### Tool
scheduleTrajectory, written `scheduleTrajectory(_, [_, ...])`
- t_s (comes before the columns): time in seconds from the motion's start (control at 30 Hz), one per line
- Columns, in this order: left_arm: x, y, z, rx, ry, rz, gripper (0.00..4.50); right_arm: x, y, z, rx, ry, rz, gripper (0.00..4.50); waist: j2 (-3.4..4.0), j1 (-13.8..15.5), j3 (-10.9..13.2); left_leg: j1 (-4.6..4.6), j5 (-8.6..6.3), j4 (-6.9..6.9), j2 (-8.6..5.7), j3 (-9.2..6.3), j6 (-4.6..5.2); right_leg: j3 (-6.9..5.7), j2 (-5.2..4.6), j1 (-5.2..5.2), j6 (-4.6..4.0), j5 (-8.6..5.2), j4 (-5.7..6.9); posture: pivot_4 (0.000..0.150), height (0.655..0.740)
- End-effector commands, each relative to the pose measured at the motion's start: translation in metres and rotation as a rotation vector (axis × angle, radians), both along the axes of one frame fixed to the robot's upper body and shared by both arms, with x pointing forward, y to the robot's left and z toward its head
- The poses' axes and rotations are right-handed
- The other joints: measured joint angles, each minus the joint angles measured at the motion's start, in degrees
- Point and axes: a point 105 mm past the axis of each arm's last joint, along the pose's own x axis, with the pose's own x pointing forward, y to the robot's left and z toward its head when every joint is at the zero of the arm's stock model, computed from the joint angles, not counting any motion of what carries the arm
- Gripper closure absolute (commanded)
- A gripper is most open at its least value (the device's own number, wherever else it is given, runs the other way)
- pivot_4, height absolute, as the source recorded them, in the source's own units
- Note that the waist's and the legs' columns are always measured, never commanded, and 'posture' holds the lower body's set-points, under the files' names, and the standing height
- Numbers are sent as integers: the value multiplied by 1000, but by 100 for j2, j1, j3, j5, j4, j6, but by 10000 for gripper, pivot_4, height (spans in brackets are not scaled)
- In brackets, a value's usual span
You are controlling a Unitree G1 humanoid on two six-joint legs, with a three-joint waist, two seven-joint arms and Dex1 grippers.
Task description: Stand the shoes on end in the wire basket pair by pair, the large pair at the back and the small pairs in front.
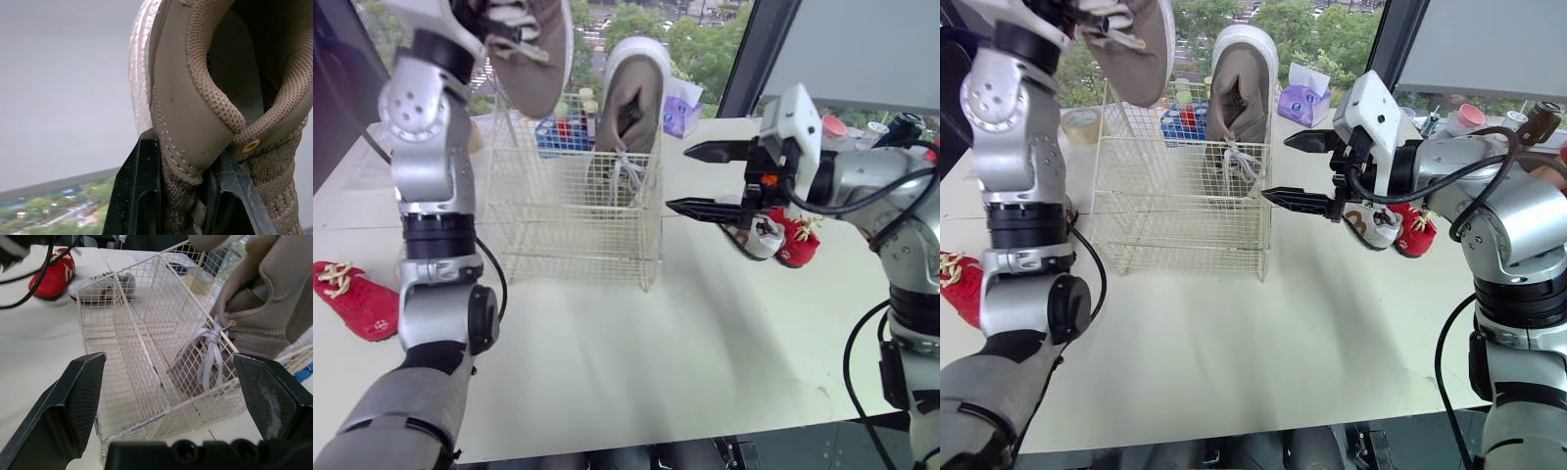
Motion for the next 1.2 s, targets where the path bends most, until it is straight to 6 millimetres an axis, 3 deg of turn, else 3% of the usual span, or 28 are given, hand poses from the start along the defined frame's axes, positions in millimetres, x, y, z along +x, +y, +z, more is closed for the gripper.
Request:
scheduleTrajectory(0.03, [-1,0,-6,-13,-31,29,40878,-7,-1,16,21,-71,13,0,0,6,0,0,0,0,0,-1,1,0,0,1,0,0,0,1500,7400])
scheduleTrajectory(0.37, [21,-1,-70,-3,132,30,40878,-8,-1,14,38,-81,17,0,0,-12,0,-1,-4,0,1,1,6,-1,-1,0,0,0,0,1500,7400])
scheduleTrajectory(0.6, [4,4,-82,-114,248,-106,40878,-7,0,9,47,-78,18,0,0,-22,0,-2,-4,0,4,-1,7,0,-2,0,0,0,0,1500,7400])
scheduleTrajectory(0.87, [-20,19,-94,-175,378,-157,1314,-6,6,1,45,-65,45,0,0,-18,0,0,-6,0,7,-6,10,0,-2,2,0,0,-2,1500,7400])
scheduleTrajectory(1.1, [-59,32,-108,-52,596,-296,176,-1,11,-6,11,3,61,0,6,-53,3,13,-5,0,12,-25,8,0,0,6,-3,-2,5,1500,7400])
scheduleTrajectory(1.2, [-87,43,-118,7,750,-412,176,-3,13,-5,-35,7,104,0,14,-101,7,15,-6,-2,14,-27,7,1,-1,6,-5,-3,4,1500,7400])
